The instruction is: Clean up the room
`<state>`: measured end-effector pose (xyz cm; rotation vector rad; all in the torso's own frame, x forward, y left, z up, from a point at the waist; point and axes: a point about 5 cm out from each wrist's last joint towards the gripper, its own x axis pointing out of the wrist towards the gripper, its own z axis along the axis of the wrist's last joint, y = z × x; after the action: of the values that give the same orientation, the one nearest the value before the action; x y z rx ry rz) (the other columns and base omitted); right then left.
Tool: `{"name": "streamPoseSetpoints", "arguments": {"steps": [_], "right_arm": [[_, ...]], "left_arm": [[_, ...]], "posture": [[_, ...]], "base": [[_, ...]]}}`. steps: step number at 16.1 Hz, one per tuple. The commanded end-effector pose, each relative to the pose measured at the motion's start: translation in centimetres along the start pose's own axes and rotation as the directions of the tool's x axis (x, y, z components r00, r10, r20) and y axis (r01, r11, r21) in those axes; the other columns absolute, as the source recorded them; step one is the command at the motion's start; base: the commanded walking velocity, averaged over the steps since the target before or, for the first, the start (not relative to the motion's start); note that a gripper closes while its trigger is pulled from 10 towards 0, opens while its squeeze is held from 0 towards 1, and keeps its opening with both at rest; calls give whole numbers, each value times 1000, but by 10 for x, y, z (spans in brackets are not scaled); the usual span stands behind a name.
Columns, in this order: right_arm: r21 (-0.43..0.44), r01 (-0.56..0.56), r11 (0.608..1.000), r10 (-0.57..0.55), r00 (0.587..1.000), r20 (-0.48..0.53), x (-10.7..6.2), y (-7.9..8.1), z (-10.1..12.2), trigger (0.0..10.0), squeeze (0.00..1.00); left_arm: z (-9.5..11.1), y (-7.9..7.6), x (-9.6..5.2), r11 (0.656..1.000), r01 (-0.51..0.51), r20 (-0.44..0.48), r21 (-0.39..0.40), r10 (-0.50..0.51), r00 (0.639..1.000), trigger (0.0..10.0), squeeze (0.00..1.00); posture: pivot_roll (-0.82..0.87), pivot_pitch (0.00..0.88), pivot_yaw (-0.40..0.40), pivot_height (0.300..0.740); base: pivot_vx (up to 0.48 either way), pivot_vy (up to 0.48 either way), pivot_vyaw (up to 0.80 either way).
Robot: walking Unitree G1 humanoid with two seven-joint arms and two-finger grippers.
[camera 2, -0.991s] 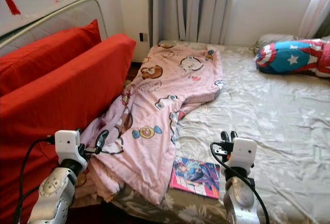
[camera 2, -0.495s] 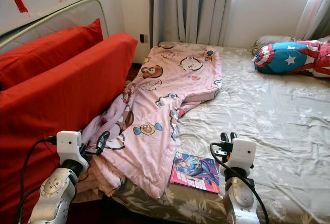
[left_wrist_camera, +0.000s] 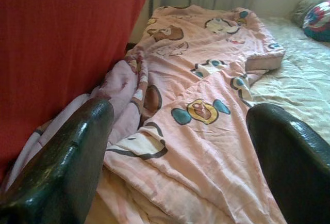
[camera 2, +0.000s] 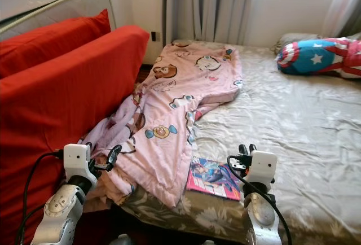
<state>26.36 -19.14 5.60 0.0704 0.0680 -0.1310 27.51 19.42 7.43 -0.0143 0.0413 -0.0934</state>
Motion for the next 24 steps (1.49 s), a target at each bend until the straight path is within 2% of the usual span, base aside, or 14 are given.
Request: {"name": "streamPoseSetpoints", "arguments": {"steps": [1,11,13,17,21,24], "right_arm": [[-2,0,1000,0,1000,-3,0,0,-1,10000,0],[-10,-16,1000,15,999,-42,1,6,-7,10000,0],[1,-17,1000,17,1000,-12,0,6,-5,10000,0],[1,-10,1000,10,1000,-13,0,5,-4,10000,0],[-4,-32,999,31,998,-46,2,10,-8,10000,0],[9,-22,1000,22,1000,-13,0,9,-6,10000,0]], "left_arm": [[0,-1,0,1000,13,-13,21,-13,1000,10000,0],[-1,-7,0,999,49,-29,19,-49,998,10000,0],[-1,-7,0,999,50,-30,20,-49,998,10000,0],[-2,-7,-1,998,54,-36,22,-53,998,10000,0],[-2,-6,-2,998,53,-36,21,-52,998,10000,0],[-2,-6,-2,998,54,-37,22,-53,998,10000,0]], "posture": [[-41,0,-19,660],[-38,0,-15,655],[-39,0,-15,645],[-39,0,-14,645],[-37,0,-14,635],[-34,0,-14,630]], "base": [[0,0,0],[0,0,0],[0,0,0],[0,0,0],[0,0,0],[0,0,0]]}}
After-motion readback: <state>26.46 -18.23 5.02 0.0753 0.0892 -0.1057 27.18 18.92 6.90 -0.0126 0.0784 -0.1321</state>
